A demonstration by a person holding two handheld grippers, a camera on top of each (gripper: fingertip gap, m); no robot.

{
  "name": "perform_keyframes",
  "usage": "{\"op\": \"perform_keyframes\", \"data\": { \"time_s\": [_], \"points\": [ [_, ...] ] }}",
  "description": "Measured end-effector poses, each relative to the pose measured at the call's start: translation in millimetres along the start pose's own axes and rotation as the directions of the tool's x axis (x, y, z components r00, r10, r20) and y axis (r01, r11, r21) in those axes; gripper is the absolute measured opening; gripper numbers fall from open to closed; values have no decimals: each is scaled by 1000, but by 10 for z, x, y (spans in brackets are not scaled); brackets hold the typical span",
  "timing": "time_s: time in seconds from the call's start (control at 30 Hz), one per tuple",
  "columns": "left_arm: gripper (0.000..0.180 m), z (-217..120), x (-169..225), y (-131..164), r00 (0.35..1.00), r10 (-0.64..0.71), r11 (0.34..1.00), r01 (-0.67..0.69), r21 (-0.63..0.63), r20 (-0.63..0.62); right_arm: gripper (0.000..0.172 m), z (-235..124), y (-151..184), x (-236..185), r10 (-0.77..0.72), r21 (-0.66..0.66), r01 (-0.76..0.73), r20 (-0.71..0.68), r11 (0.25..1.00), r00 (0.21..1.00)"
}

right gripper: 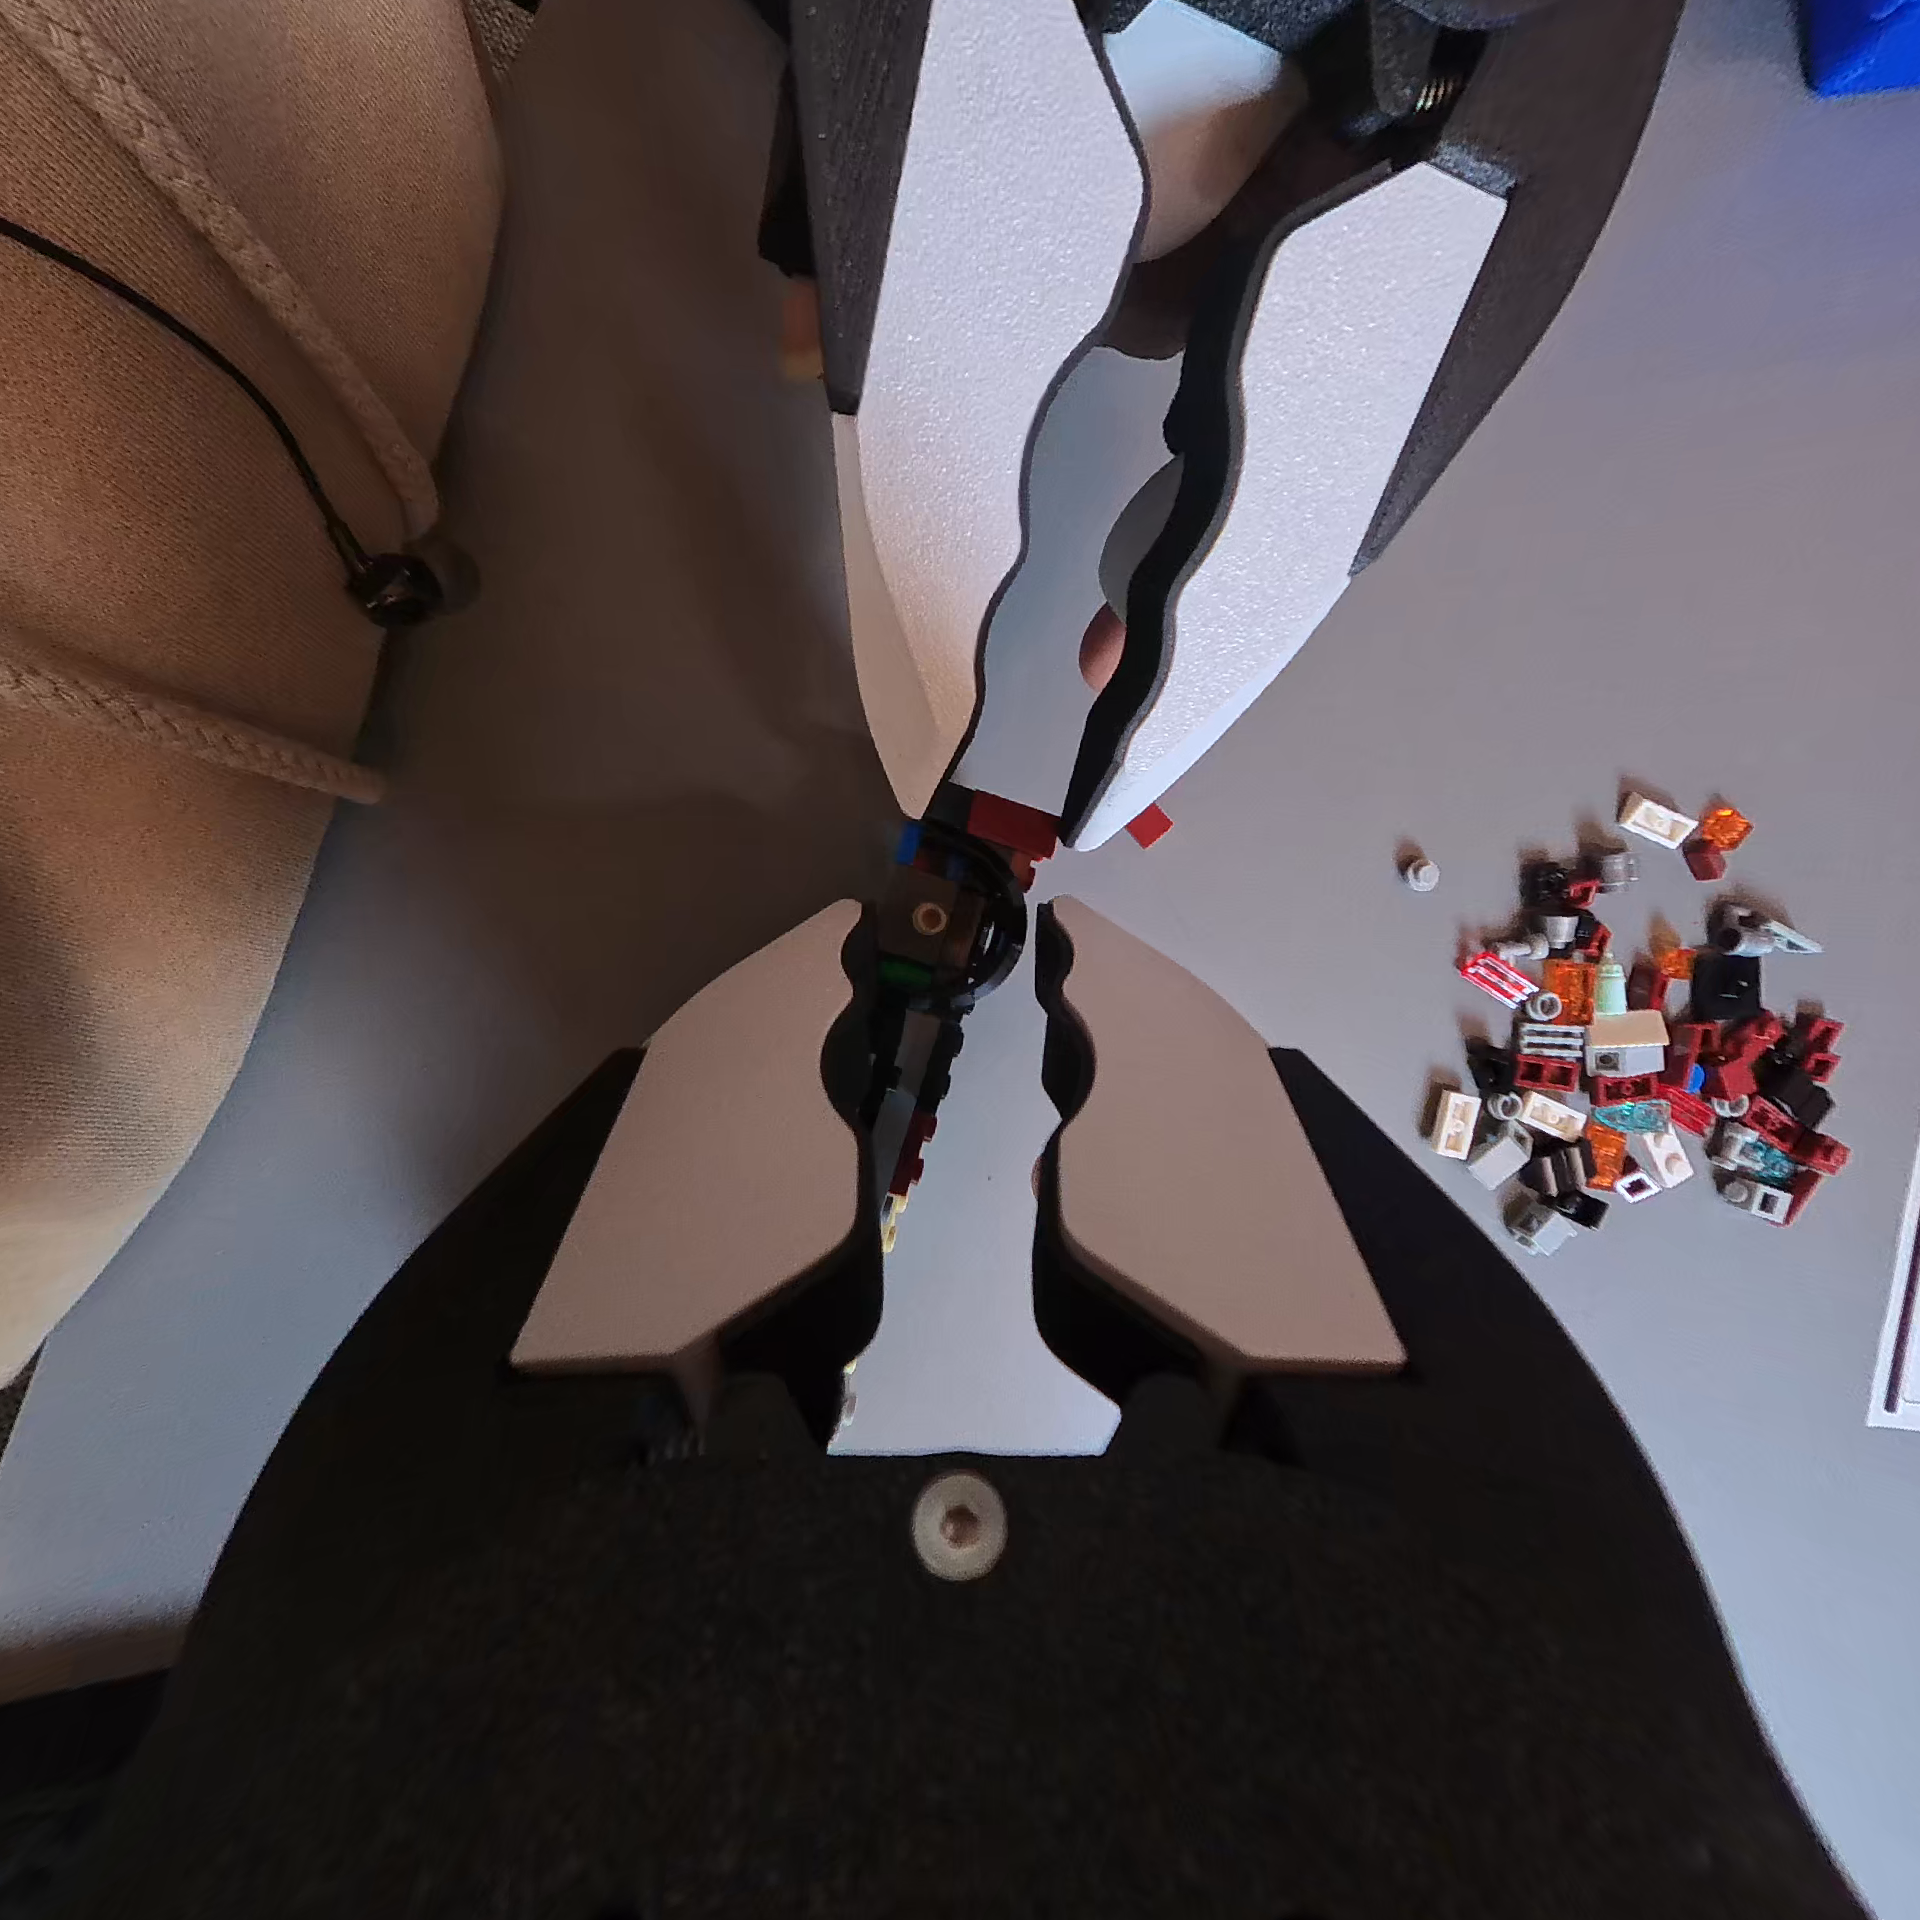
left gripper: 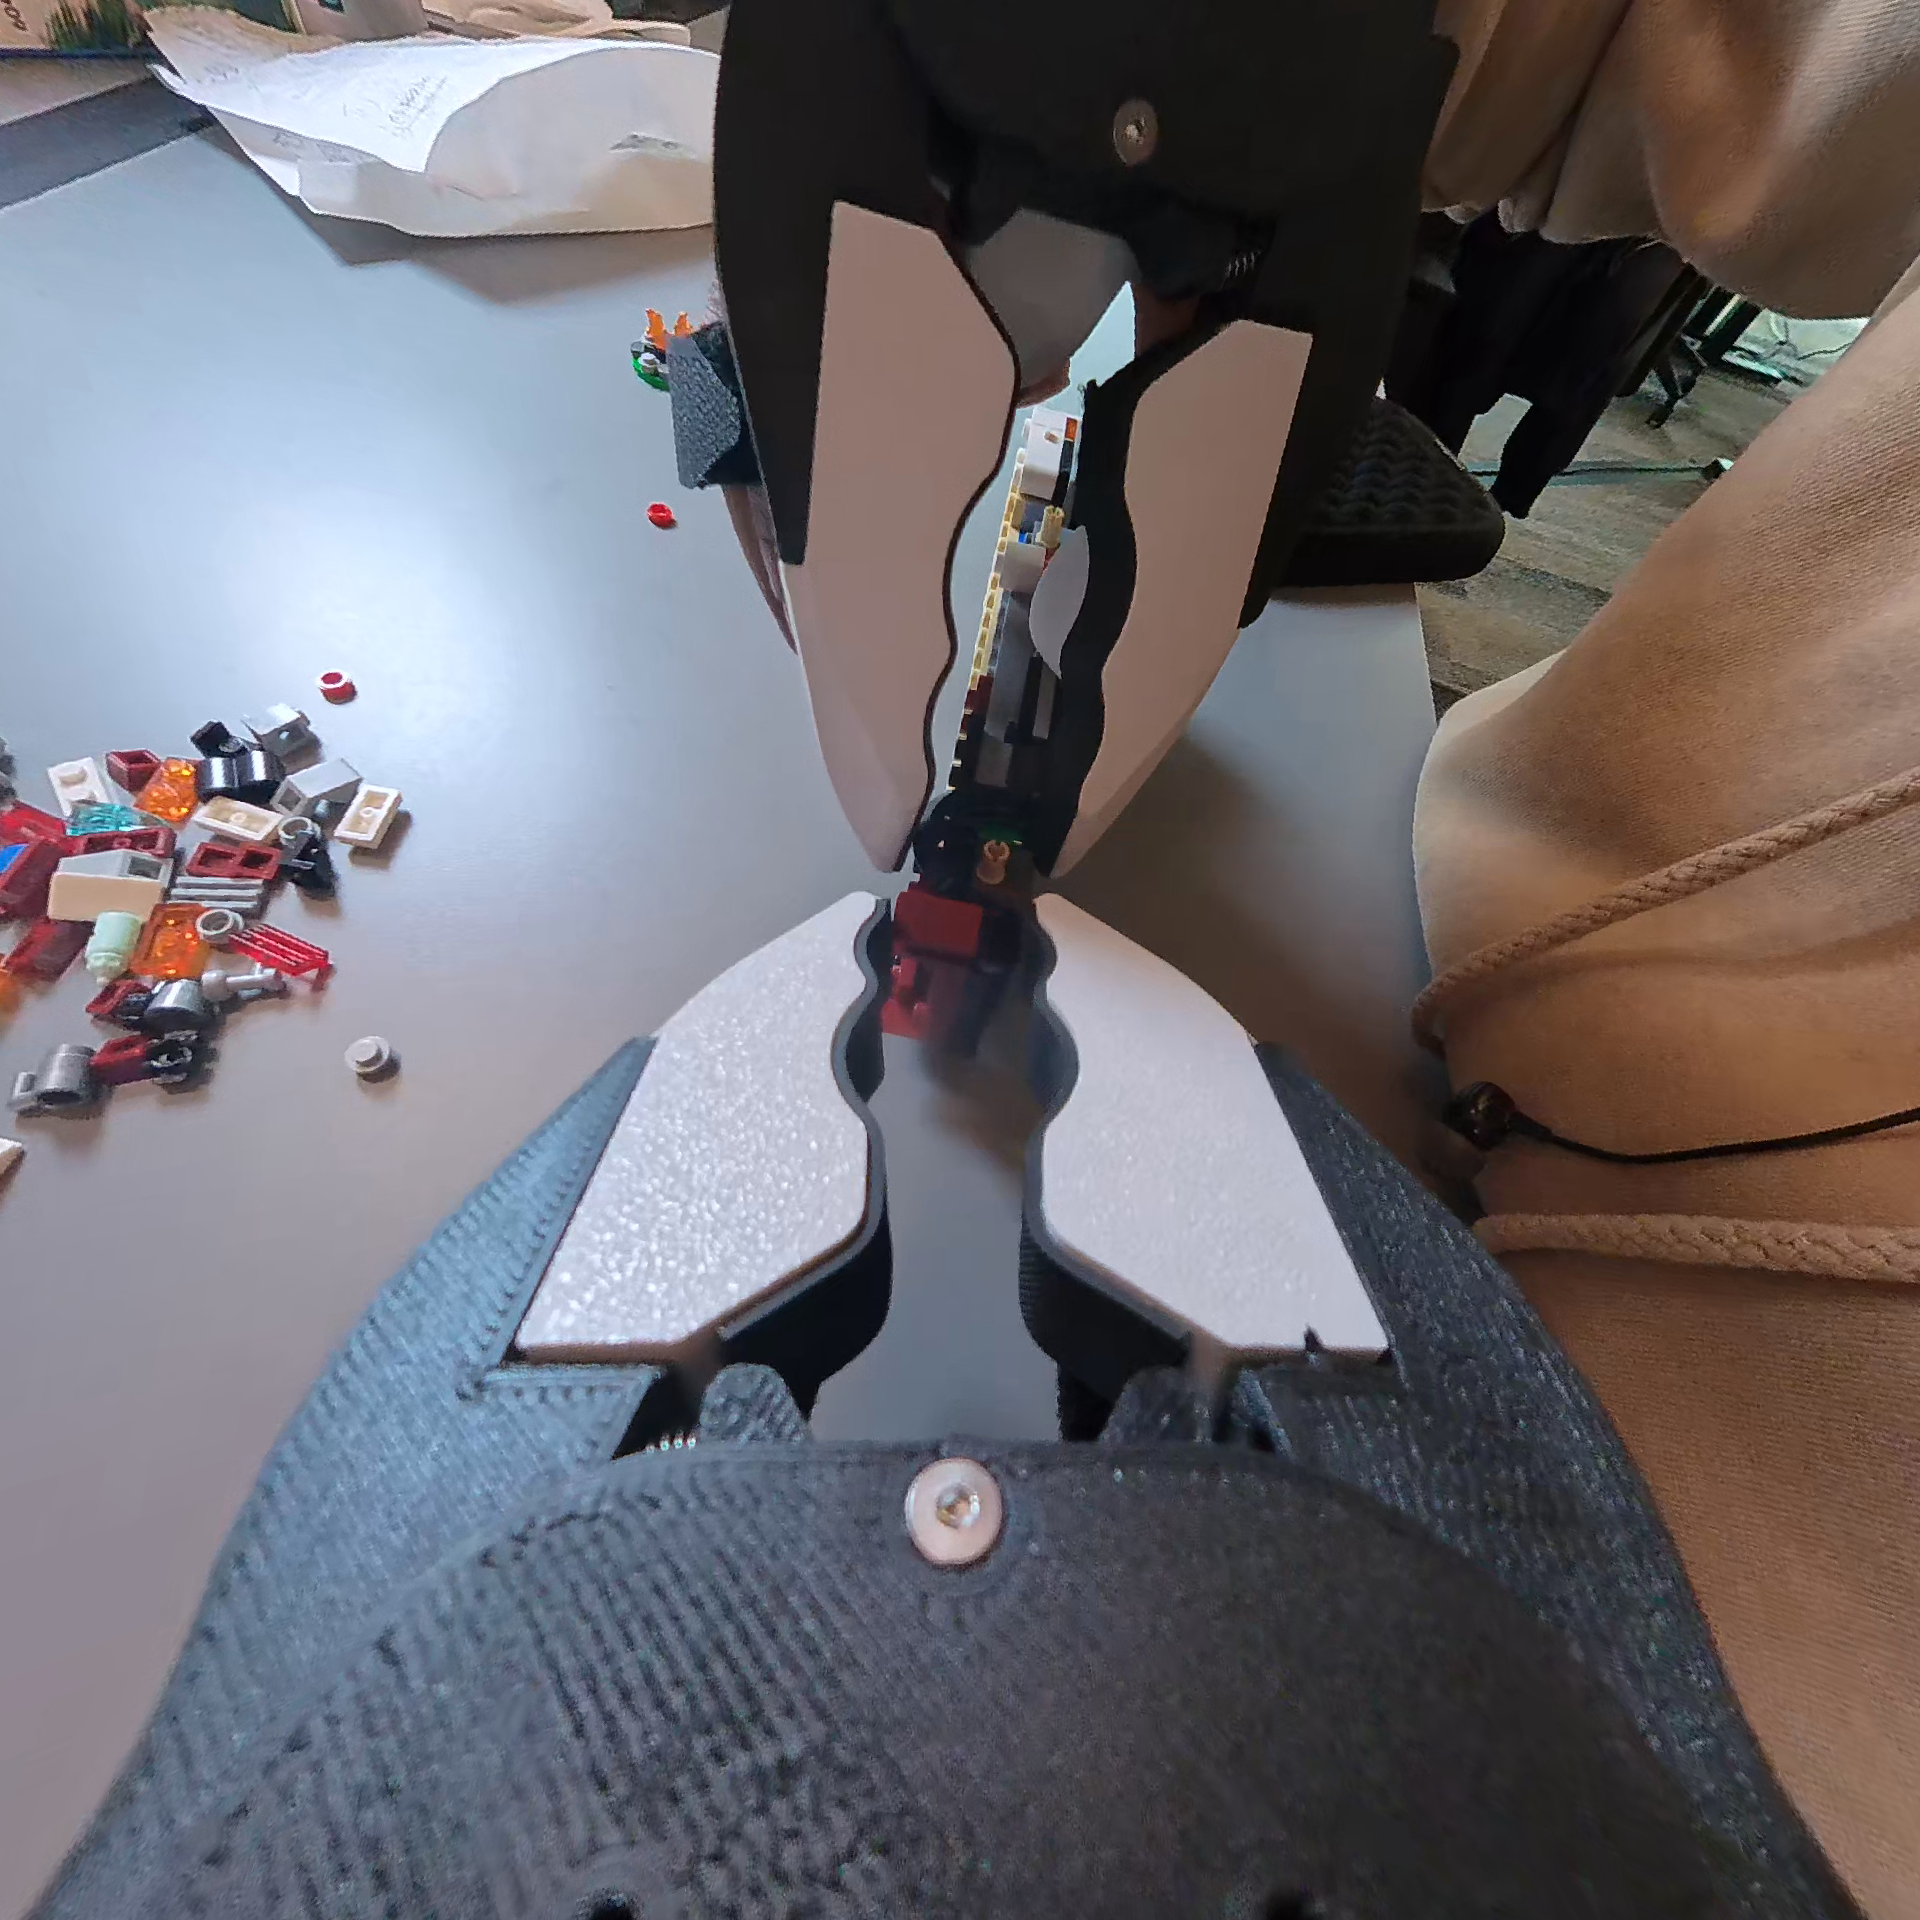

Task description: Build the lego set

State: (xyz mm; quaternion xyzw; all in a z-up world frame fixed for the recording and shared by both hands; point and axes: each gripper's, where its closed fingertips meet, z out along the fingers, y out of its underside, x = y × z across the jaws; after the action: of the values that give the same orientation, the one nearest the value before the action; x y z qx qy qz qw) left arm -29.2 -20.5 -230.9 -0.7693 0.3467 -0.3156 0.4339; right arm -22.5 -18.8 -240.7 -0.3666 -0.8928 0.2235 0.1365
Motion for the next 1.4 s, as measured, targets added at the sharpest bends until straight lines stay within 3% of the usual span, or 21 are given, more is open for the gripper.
{"op": "perform_keyframes", "data": {
  "time_s": [0.37, 1.13, 1.27, 1.4],
  "points": [
    [27, -2, 14, 12, 1000, 16, 1000, -16, -4, -10, 29, -23, -51, -4, 35, 41, -36, 30, 998, 999],
    [32, -18, 12, -27, 999, 44, 999, -44, 16, 1, 30, 26, -30, -16, 40, -4, -40, 17, 999, 999],
    [32, -78, -31, -67, 993, -93, 994, 97, 58, -73, 31, 22, -4, -23, 39, -27, -39, 9, 999, 999],
    [31, -113, -129, -70, 911, -365, 921, 383, 67, -191, 33, 17, 31, -20, 24, -60, -25, -15, 998, 1000]
  ]
}}
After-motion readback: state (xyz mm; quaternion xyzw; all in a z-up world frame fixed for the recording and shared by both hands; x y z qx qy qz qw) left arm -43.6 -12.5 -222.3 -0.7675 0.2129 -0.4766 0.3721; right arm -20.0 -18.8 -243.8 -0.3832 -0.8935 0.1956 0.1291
